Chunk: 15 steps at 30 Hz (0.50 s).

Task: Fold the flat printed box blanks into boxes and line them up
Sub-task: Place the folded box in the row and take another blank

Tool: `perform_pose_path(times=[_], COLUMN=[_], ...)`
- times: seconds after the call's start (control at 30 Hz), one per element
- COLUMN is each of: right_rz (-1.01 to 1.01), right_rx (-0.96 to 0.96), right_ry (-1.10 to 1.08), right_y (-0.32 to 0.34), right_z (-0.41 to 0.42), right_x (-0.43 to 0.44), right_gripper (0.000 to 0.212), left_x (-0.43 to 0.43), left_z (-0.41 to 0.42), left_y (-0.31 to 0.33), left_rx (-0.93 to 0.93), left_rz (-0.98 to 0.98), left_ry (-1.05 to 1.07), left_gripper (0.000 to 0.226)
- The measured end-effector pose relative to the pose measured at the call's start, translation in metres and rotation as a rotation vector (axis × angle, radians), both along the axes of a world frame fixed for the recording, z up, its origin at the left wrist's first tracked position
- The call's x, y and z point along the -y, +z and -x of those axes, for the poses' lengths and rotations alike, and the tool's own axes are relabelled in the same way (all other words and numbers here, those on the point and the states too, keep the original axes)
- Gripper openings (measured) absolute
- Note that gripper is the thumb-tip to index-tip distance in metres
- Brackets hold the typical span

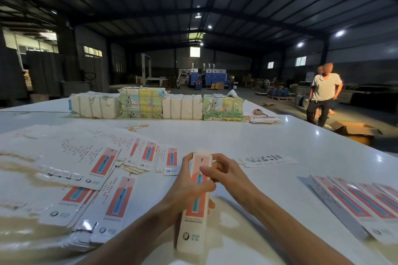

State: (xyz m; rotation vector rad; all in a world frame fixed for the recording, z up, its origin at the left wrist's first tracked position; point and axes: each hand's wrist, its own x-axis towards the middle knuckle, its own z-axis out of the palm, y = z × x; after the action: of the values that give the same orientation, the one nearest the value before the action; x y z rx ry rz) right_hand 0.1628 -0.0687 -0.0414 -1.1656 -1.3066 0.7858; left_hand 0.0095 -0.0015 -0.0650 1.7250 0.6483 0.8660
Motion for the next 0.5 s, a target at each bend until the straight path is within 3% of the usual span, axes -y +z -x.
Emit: perform_pose_path(times=[0.23,0.37,0.5], right_rz=[0.026,-0.023,0.018], right_rx=[-0.083,-0.243,-0.208], right_ry=[0.007,-0.101,-0.060], right_y=[0.005,0.007,0.007], right_z=[-0.002,-0.011,-0.018], right_x=[-0.001,-0.003,-0.004], right_gripper=[0.042,0.023,0.021], left_x=[0.005,0.010,0.011], left_z=[0.002,0.003,0.004], left_y=[0.004,0.006,0.007], left_rx=[-0.012,-0.067,-0.087], left_rz=[0.017,0.021,0.020], left_ry=[-0.008,-0.068,-0.094], left_gripper=[0.082,0.082,0.080])
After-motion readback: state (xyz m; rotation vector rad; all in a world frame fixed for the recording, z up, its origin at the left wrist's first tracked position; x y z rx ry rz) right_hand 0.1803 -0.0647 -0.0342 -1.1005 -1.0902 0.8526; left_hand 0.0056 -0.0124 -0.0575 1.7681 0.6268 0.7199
